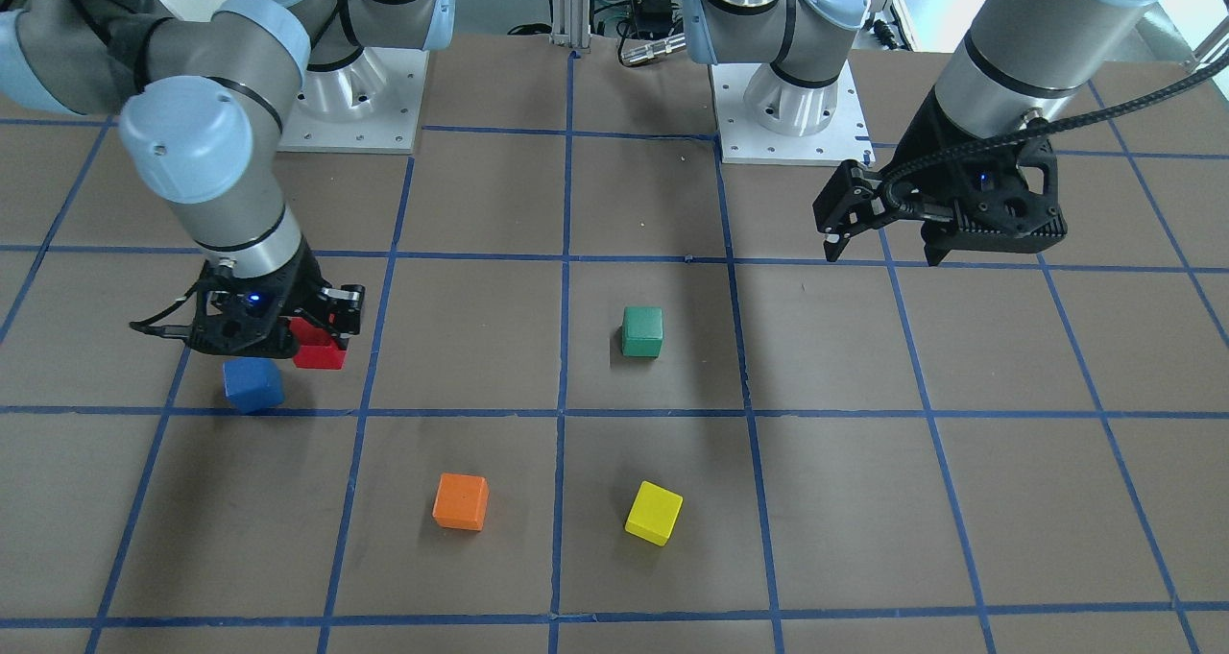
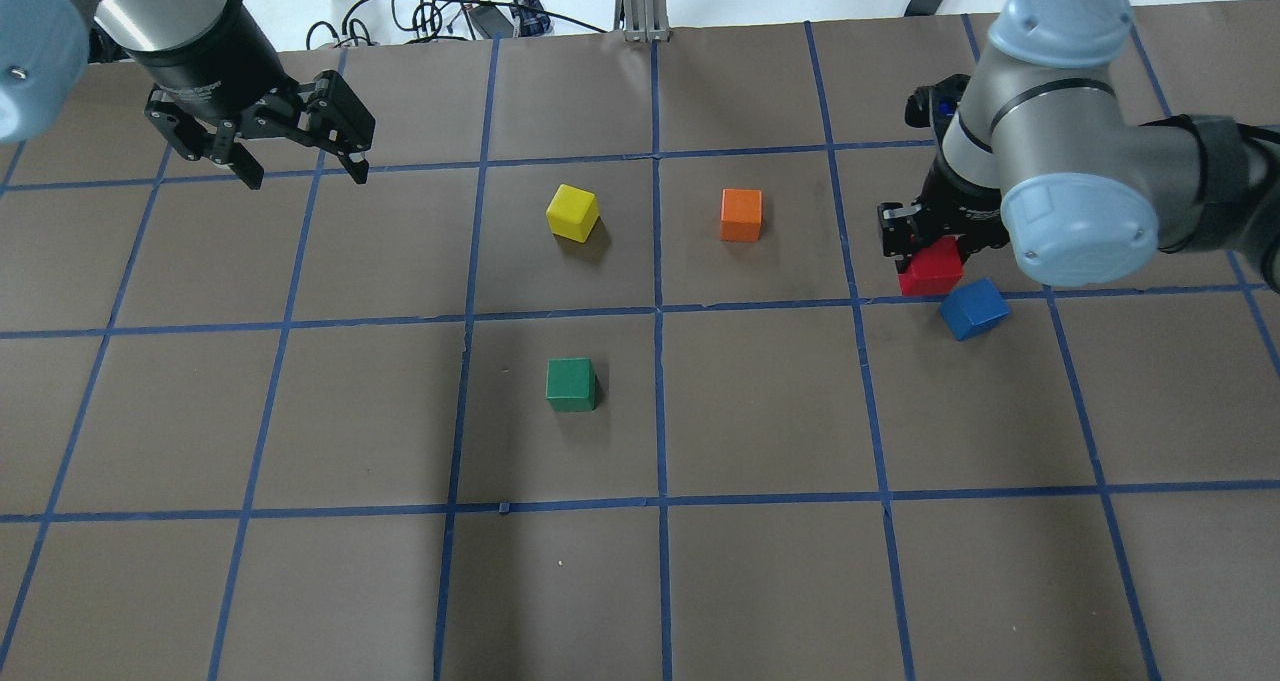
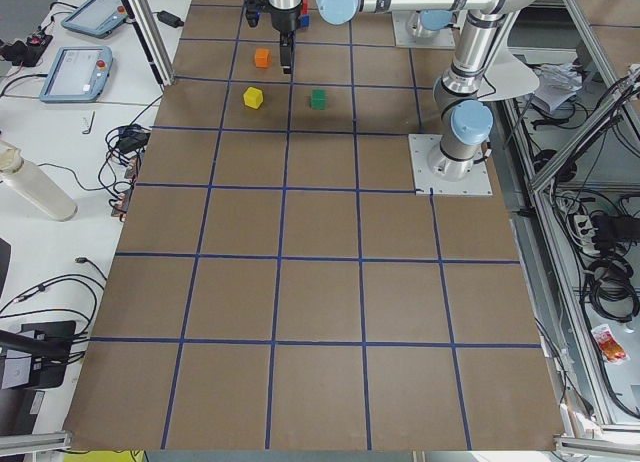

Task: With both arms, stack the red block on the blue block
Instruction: 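Carry the red cube with the right gripper over the blue cube, then lower the red cube onto the blue cube and open the right gripper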

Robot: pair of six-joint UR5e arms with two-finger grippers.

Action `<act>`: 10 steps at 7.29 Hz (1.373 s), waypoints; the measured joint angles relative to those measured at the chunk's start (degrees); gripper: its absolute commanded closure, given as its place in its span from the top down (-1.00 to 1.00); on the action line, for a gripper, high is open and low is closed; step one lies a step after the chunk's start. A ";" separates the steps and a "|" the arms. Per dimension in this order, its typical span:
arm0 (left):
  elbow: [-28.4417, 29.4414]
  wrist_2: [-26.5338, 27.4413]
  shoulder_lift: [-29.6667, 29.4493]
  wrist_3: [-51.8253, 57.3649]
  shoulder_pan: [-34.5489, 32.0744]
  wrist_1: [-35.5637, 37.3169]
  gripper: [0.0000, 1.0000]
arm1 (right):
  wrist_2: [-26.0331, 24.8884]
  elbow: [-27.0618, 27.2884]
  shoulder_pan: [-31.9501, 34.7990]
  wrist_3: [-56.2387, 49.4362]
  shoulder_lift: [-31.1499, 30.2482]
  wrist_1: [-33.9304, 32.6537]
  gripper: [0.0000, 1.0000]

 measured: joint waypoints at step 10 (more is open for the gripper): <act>-1.57 0.00 0.88 0.04 -0.05 0.06 1.00 | -0.84 4.38 -6.66 -21.06 3.33 -6.55 -0.47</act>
